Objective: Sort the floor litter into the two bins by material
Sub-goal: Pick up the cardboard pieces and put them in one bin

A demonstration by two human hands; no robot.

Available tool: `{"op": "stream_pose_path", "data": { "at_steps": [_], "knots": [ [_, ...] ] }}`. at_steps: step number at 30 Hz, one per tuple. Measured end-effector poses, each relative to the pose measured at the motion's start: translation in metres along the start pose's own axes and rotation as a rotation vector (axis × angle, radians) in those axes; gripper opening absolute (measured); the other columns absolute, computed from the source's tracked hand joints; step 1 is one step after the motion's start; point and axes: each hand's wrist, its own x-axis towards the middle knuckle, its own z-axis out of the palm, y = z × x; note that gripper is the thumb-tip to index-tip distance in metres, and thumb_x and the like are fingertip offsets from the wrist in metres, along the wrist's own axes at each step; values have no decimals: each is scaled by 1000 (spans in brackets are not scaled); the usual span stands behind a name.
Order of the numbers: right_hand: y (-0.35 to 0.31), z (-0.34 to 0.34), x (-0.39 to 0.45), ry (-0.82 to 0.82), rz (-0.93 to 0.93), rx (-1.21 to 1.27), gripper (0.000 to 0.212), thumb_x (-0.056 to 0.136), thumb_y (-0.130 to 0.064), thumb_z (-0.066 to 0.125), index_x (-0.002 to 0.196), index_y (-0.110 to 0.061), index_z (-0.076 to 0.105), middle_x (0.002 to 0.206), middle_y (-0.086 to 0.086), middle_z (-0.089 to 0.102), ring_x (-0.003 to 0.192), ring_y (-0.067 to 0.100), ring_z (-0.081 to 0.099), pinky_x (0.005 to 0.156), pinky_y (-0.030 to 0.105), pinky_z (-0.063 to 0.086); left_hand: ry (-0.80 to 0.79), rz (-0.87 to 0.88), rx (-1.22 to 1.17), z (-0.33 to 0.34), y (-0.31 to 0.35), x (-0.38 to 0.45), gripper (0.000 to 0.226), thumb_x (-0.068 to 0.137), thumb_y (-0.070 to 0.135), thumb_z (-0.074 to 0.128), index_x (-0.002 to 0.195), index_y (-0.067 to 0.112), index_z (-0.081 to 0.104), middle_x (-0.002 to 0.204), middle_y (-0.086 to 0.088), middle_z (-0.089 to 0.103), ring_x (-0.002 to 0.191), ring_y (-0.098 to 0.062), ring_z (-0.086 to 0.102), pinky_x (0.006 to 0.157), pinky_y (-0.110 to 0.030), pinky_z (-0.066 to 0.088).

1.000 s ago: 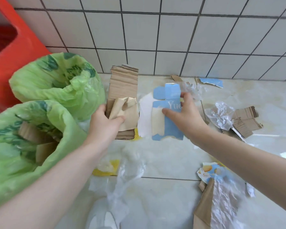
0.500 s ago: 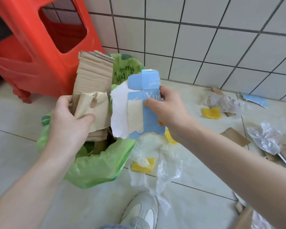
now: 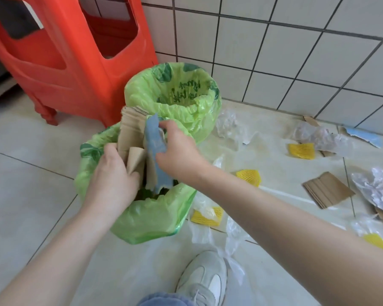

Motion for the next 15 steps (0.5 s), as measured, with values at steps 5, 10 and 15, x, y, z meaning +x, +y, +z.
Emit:
{"op": "stream_pose_path", "data": {
  "at_steps": [5,10,15],
  "knots": [
    [4,5,2,-53,21,-98,47,91,-23,54,133,-14,37,114,13,57,89,29,62,73,37,55,-65,19,-17,3,6,2,42,87,41,59,109,12,38,102,-10,58,96,-35,54,68,-37,38],
    [9,-1,12,30,48,-130,35,91,-12,53,125,-12,45,106,13,61,82,29,67,72,42,58,-22,105,73,2,1,10,16,89,31,57,90,15,54,81,2,59,77,-26,54,62,-35,45],
    [13,0,14,16,37,-312,18,86,0,53,101,-2,64,100,16,66,91,32,64,78,43,58,-139,81,242,13,-4,12,17,87,20,52,70,16,54,69,-8,59,67,-33,58,58,-39,51]
  ]
}}
